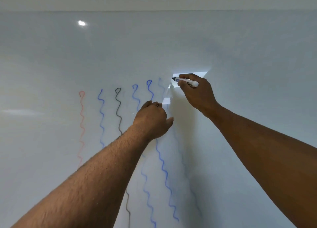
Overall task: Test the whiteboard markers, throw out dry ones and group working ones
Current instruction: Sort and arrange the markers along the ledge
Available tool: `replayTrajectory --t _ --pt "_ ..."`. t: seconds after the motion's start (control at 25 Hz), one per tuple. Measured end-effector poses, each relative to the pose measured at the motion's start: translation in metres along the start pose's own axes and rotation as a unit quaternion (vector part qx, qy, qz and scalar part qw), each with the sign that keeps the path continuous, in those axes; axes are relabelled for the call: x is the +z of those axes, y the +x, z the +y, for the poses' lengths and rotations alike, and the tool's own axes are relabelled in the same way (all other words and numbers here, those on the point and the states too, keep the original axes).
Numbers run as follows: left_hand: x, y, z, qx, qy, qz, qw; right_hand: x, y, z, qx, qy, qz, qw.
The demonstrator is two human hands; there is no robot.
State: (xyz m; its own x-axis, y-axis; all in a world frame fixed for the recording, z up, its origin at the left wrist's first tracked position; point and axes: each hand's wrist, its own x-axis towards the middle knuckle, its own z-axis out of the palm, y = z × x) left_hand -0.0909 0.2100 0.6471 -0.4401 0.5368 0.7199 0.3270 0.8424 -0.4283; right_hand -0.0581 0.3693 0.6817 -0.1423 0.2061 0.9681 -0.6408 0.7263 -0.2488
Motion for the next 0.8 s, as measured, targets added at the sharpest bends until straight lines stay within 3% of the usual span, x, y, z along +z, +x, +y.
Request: replayTrajectory --t 0.12,0.32,0.8 --pt "-0.002 -0.001 0.001 -0.016 -0.02 0.011 1.0 0.01 0.019 -0.001 -0.011 -0.025 -0.018 0.999" --pt "0.001 -0.004 0.001 -0.023 -0.024 0.004 0.999 0.009 0.02 0.008 0.007 -0.02 0.015 1.0" --pt "0.013 -0.007 0.009 -0.017 0.001 0.002 1.0 -0.021 -0.087 0.038 0.054 -0.061 -0.033 0.996"
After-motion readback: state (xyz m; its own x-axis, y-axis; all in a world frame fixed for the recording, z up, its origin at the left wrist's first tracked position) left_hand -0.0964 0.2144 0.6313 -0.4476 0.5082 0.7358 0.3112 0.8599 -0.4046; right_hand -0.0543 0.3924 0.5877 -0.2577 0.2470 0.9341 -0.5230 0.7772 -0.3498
